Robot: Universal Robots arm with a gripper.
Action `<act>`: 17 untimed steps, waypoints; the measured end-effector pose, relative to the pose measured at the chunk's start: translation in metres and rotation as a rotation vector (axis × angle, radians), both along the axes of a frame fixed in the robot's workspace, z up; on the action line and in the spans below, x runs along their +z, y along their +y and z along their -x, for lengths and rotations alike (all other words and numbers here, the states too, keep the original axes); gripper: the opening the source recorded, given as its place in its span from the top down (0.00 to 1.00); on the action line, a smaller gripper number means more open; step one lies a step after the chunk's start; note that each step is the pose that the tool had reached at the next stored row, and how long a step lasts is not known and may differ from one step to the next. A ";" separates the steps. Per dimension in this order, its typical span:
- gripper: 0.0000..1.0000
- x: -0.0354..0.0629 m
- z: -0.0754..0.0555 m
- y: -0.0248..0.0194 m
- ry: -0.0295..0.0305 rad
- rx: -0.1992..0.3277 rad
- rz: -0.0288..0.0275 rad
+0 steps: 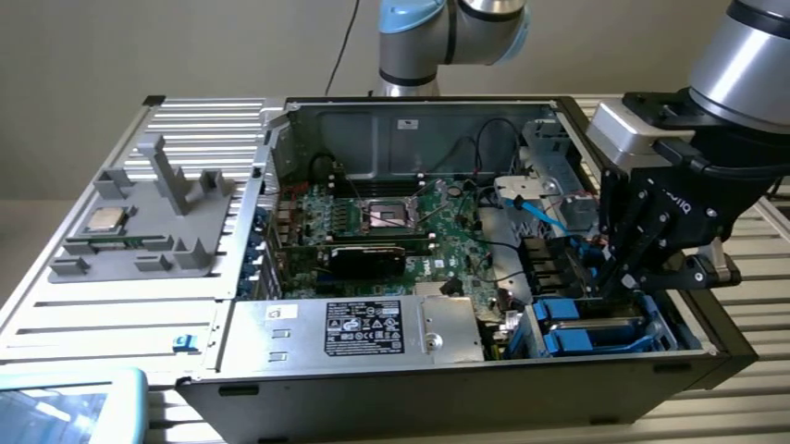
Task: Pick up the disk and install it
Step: 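Insert the first disk wire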
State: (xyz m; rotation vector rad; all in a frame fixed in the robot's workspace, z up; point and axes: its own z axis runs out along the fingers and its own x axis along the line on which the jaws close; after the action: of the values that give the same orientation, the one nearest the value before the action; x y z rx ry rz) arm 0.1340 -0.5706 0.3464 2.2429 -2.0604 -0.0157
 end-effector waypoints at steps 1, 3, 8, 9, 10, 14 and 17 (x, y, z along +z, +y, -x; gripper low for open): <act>0.84 -0.0001 0.000 0.0002 0.0000 -0.001 0.0027; 0.84 0.0001 0.000 0.0002 0.0000 -0.017 0.0039; 0.84 0.0000 -0.001 0.0003 0.0007 -0.063 0.0038; 0.84 0.0000 -0.001 0.0003 0.0014 -0.065 0.0039; 0.84 -0.0001 -0.001 0.0002 0.0021 -0.067 0.0039; 0.84 -0.0004 -0.001 -0.0008 0.0069 -0.078 0.0035; 0.84 -0.0007 -0.001 -0.0023 0.0111 -0.083 0.0012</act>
State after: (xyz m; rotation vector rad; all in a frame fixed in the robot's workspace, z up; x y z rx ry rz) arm 0.1349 -0.5728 0.3457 2.1507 -2.1452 -0.0328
